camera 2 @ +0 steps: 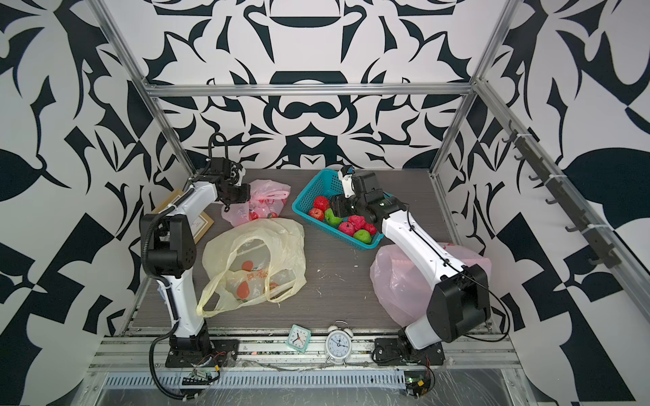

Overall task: Untie the knot of a plastic bag & take out the apple
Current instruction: Pick up the plastic bag at the center of the board, then place the plastic bag inside the plastic bag.

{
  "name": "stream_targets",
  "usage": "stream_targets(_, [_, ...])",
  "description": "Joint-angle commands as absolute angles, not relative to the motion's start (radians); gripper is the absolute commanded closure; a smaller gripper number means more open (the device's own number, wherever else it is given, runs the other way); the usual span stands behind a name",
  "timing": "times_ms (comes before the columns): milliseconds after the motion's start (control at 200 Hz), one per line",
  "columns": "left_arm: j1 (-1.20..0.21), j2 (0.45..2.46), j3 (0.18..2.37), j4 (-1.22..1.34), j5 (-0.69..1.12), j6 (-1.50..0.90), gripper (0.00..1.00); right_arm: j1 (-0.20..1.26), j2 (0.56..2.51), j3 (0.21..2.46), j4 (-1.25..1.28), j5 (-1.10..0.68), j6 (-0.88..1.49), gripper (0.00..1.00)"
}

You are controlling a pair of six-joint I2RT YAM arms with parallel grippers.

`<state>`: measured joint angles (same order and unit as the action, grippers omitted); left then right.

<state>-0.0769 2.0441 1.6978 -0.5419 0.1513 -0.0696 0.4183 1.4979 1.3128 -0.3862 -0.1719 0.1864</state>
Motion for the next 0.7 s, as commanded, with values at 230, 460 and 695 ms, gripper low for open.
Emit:
stream_targets(230, [-0.084,1.831,1.845,-0.505,0.191,-0.061,1.0,0.425,1.484,1.29,-0.332,-0.163,0.215,0.38])
stream_targets(460, [-0.163,1.761,2.011,-0.599,0.233,-0.011,1.0,0.431,1.484,1.278,-0.333,-0.143,0.214,0.38])
stream_targets(695, [-0.277,1.62,2.044,-0.752,0.36,0.012,1.0,0.431,1.425,1.261,-0.381,-0.058,0.188,0.38])
